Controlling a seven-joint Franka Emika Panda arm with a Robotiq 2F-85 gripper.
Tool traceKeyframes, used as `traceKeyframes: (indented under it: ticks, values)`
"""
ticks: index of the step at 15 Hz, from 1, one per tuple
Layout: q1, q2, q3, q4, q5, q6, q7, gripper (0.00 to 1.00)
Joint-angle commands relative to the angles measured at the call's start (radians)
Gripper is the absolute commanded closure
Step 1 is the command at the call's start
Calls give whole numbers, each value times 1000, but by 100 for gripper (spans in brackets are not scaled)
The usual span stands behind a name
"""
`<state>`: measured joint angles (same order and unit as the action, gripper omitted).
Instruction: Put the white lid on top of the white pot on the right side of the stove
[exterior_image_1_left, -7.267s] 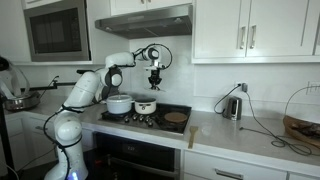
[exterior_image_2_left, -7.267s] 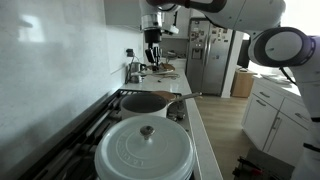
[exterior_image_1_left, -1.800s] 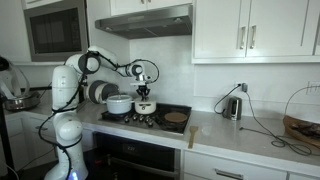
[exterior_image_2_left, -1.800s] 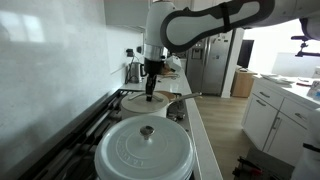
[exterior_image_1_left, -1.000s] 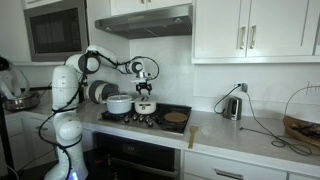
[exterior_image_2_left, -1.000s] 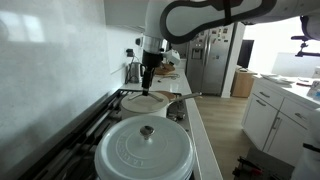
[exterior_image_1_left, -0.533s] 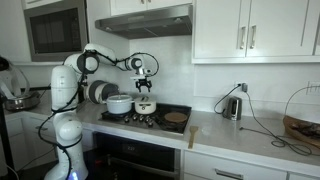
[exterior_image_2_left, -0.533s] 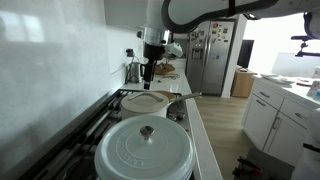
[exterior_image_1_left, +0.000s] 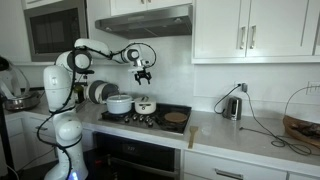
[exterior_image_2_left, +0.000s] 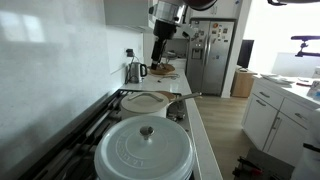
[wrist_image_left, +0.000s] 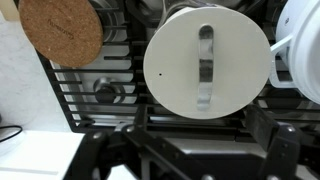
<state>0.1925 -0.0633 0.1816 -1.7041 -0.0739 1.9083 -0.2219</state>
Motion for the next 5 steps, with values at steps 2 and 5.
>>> traceKeyframes:
  ticks: [2, 5]
  values:
    - [-3, -9, 1, 5, 0, -9, 9, 0]
    - [-3, -9, 1, 4, 0, -10, 11, 0]
